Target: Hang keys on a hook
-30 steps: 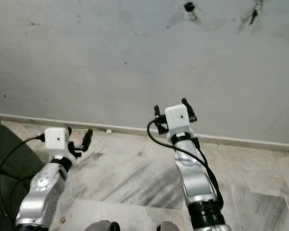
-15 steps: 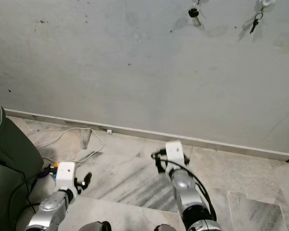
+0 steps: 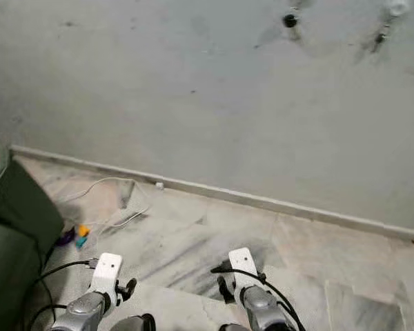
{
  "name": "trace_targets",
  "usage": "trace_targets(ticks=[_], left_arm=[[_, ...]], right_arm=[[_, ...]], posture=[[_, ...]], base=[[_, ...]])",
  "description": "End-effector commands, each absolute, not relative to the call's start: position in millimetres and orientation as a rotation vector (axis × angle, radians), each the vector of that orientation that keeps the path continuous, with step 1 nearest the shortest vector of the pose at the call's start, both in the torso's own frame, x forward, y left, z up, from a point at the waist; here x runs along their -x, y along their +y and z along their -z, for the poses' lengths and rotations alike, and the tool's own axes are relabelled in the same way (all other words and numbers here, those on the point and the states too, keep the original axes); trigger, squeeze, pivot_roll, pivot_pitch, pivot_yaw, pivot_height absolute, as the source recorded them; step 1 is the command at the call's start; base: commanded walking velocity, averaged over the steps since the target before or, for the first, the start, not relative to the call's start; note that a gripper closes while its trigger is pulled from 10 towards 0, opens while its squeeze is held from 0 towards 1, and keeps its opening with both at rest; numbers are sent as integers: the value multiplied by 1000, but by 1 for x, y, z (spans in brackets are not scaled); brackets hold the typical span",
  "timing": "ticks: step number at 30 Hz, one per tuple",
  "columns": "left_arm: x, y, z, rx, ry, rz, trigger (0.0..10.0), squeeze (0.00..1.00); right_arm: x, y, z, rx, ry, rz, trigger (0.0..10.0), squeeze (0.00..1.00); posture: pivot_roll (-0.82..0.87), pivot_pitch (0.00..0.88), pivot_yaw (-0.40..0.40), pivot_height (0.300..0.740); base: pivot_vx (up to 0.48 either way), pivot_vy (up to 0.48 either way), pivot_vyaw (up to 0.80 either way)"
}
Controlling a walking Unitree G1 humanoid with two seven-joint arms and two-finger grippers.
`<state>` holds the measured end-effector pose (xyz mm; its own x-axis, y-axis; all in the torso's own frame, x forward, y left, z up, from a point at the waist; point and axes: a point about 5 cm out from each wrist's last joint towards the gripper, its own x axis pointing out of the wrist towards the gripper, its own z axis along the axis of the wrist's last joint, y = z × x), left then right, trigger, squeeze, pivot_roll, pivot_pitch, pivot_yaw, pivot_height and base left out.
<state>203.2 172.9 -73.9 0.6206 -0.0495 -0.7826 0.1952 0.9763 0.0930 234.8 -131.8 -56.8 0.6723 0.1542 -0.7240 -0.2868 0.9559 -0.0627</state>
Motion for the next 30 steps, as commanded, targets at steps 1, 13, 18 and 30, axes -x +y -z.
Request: trace_targets(ticks=[1,13,18,30], left_arm=[[-187,176,83,-217,960,166,10000,0],[-177,184,87,-237,1003,169,10000,0],[-174,184,88,-253,1017,202,10000,0],[-169,184,91,-271,1045,214,10000,0]], right_arm=[[-229,-132,61,188,820,-278,10000,0],[-222,-123,65,197,852,-387,10000,0],[-221,-121,65,193,853,-393,10000,0],[-218,-119,67,196,860,-409,10000,0]], posture=[[57,107,-16,740],[70,109,-15,740],[67,110,-8,740],[56,123,-3,740]], base=[[0,0,800],[0,0,800],[0,0,800],[0,0,800]])
